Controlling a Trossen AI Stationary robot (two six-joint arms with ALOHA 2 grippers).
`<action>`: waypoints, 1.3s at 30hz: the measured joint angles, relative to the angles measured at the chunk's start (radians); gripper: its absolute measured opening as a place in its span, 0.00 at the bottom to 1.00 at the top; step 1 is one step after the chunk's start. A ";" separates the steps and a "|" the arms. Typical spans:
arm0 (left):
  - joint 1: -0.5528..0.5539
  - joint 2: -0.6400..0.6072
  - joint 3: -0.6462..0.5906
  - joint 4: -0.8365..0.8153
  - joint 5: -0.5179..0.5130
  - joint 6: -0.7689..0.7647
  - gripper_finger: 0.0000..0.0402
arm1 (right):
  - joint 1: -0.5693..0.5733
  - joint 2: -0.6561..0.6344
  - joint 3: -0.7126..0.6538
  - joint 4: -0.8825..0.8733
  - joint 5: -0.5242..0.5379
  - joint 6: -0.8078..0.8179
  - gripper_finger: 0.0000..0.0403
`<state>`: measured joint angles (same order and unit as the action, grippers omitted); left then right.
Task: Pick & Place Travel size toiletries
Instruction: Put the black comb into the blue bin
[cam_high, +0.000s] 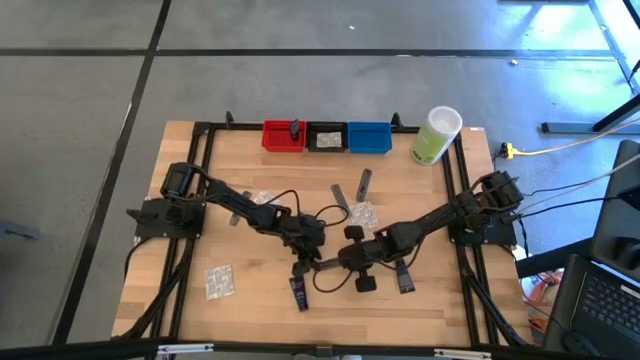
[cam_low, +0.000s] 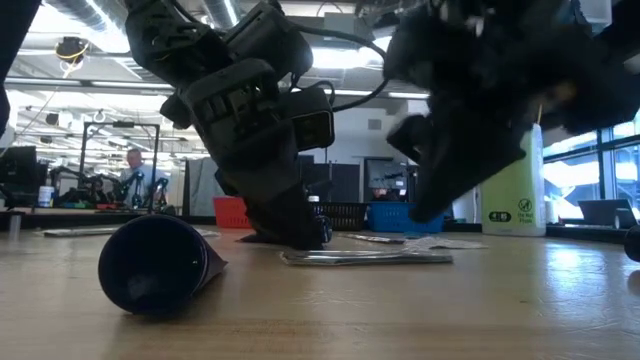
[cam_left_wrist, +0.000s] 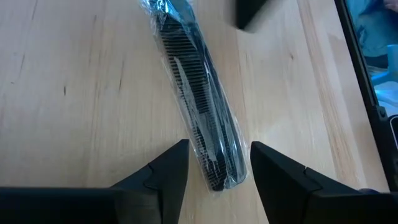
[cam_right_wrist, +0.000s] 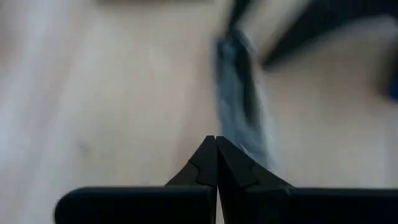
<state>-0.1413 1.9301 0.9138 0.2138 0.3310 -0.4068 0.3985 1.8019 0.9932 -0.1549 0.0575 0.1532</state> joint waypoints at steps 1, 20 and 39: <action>0.000 0.000 0.000 0.000 0.000 -0.003 0.42 | 0.007 0.002 0.001 0.030 -0.012 -0.006 0.00; 0.016 0.003 -0.004 0.055 0.005 -0.116 0.42 | 0.039 0.066 0.002 0.129 0.014 -0.026 0.00; 0.019 0.146 0.146 0.022 0.107 -0.073 0.42 | 0.046 0.138 0.005 0.120 0.040 0.022 0.00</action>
<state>-0.1223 2.0762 1.0600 0.2356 0.4378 -0.4794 0.4446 1.9404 0.9985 -0.0349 0.0975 0.1753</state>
